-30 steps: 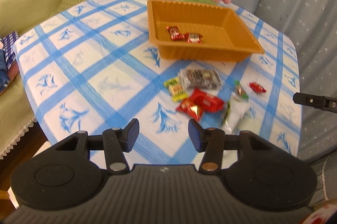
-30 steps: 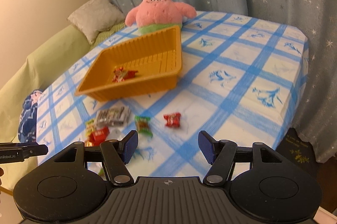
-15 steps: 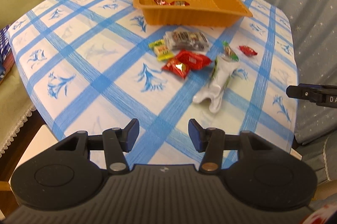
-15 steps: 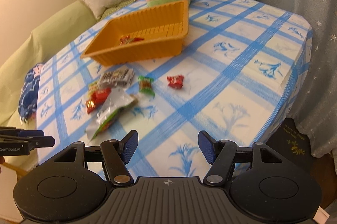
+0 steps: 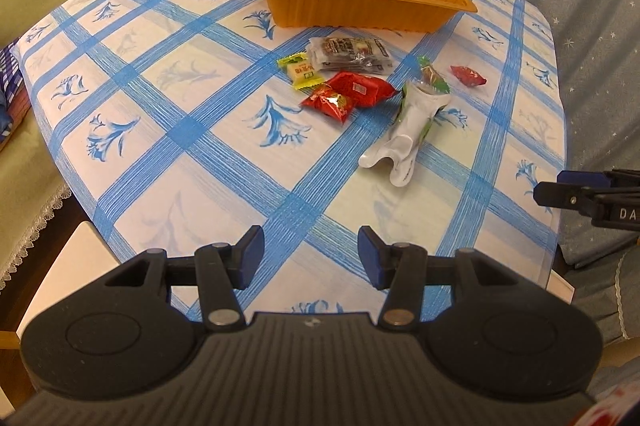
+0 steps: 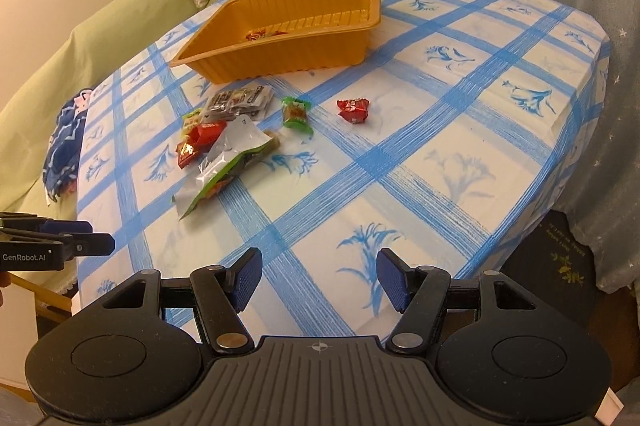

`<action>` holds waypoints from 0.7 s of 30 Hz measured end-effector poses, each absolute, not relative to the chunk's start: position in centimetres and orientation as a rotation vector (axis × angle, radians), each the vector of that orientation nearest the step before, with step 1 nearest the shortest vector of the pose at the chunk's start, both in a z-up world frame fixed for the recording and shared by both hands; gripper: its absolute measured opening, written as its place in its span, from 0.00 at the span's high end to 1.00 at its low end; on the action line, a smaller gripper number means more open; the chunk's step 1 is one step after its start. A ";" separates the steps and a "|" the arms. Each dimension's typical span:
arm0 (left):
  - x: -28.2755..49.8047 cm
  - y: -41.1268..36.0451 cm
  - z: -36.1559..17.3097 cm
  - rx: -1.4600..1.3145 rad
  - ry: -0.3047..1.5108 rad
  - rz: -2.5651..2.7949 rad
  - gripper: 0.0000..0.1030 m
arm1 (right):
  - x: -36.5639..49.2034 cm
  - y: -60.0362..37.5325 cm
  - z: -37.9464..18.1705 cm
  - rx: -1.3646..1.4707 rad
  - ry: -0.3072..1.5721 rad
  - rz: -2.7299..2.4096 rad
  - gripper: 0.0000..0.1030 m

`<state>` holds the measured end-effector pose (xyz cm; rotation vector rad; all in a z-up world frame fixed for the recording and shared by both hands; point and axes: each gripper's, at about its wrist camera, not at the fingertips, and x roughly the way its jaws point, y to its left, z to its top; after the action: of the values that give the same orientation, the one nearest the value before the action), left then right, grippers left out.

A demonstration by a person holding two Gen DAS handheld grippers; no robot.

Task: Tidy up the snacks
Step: 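Withdraw both open tools from the tray back toward the remaining snacks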

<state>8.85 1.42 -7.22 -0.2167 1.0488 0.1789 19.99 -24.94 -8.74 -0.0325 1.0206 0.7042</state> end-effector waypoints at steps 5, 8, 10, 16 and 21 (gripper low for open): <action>9.2 1.0 -7.1 -0.213 1.048 0.178 0.53 | 20.0 -25.0 -8.8 -0.032 1.017 0.698 0.38; 9.5 0.8 -7.1 -0.203 1.048 0.185 0.53 | 20.3 -25.1 -8.9 -0.028 1.016 0.682 0.38; 9.8 0.8 -7.1 -0.203 1.045 0.189 0.53 | 20.5 -25.2 -8.9 -0.028 1.017 0.676 0.38; 10.3 1.1 -7.1 -0.205 1.033 0.201 0.53 | 21.4 -25.0 -8.9 -0.031 1.009 0.676 0.38; 10.7 1.6 -7.0 -0.206 1.018 0.218 0.53 | 22.2 -24.7 -9.0 -0.028 0.990 0.664 0.38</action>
<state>10.73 1.56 -7.03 -0.2057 1.0179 0.2176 22.19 -24.72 -9.02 -0.0285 0.9902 0.6636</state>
